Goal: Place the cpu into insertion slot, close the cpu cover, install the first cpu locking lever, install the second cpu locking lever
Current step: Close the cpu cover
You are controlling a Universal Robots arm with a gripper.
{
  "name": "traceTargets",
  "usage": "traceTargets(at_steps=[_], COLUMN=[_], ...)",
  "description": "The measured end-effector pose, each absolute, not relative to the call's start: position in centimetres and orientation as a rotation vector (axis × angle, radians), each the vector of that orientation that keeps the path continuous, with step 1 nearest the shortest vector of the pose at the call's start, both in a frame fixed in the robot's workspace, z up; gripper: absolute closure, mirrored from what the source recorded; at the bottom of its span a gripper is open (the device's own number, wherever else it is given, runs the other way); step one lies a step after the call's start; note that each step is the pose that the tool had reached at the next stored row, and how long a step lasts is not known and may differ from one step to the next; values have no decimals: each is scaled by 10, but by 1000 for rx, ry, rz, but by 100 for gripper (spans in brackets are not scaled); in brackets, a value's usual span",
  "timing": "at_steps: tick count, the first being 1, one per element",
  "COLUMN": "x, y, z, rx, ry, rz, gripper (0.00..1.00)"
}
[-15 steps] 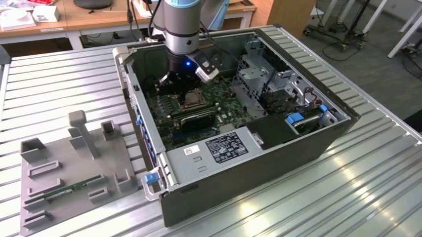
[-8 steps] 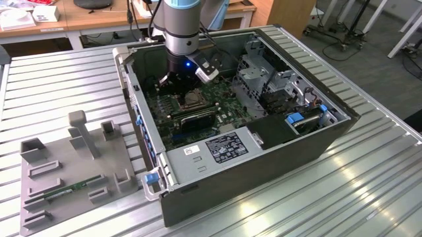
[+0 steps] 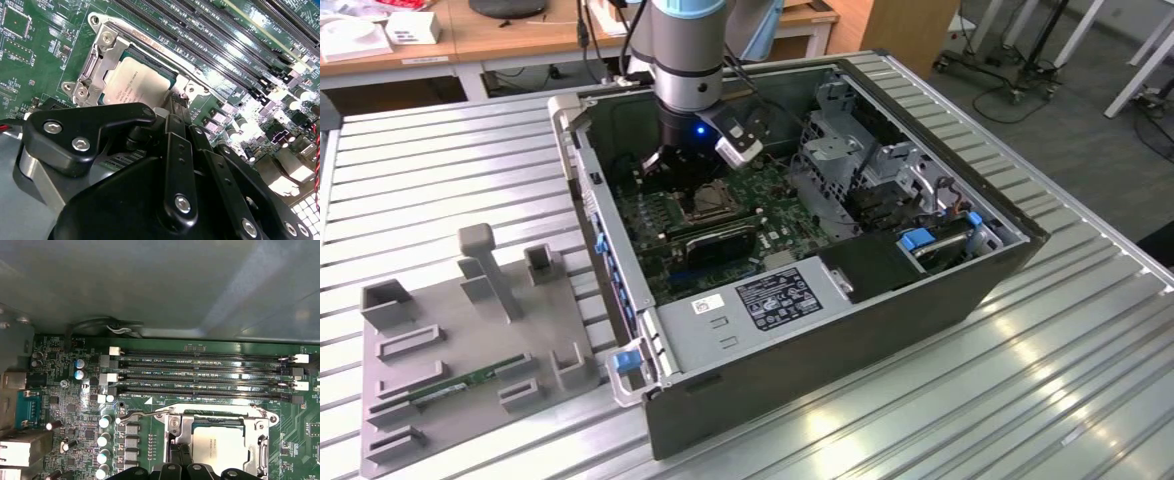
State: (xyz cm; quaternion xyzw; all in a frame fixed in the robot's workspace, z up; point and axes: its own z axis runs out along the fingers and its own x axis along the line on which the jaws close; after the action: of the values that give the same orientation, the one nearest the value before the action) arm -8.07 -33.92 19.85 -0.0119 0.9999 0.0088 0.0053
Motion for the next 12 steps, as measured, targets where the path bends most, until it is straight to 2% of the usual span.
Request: traceTargets(at_steps=[12], x=[-81], y=[-339], z=[202], rx=[-37], ry=[3131], rz=[28], gripper=[89])
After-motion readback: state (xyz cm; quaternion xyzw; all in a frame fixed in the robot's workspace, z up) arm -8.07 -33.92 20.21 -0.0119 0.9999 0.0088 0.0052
